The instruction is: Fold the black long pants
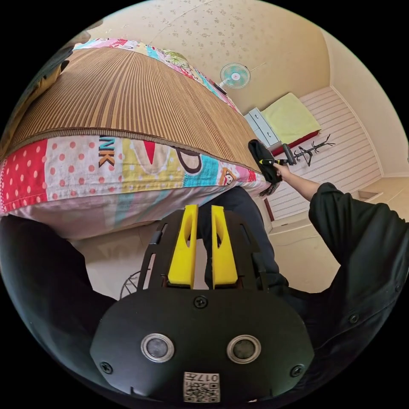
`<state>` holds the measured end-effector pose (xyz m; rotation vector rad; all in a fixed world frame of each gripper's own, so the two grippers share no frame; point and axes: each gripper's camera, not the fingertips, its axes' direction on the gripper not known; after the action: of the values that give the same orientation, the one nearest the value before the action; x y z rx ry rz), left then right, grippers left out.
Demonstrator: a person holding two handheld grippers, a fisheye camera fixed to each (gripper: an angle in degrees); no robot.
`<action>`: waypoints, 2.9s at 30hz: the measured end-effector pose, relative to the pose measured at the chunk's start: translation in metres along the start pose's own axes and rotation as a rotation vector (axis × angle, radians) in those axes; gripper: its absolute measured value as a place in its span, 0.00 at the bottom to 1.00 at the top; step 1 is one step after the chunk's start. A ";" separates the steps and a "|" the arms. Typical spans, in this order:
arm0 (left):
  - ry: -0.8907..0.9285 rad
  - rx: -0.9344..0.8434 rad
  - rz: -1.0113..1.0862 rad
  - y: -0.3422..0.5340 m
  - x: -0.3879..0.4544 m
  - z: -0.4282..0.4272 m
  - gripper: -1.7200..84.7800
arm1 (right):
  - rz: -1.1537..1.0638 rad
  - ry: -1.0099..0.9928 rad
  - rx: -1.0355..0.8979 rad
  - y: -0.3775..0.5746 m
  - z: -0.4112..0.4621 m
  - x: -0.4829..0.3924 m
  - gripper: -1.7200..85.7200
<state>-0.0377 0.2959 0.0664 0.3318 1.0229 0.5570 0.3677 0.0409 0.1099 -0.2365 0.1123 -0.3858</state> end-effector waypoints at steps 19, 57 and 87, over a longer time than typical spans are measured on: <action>-0.737 0.124 -0.109 -0.214 -0.030 0.027 0.28 | -0.057 -0.449 0.249 -0.012 -0.111 -0.315 0.27; -0.852 0.118 -0.132 -0.173 -0.027 0.048 0.30 | 0.017 -0.317 0.242 -0.008 -0.064 -0.273 0.28; -0.853 0.119 -0.132 -0.166 -0.033 0.048 0.30 | 0.020 -0.317 0.244 -0.029 -0.053 -0.274 0.28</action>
<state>0.0379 0.1417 0.0290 0.5406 0.2460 0.1881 0.0973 0.1096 0.0835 -0.0533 -0.2433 -0.3341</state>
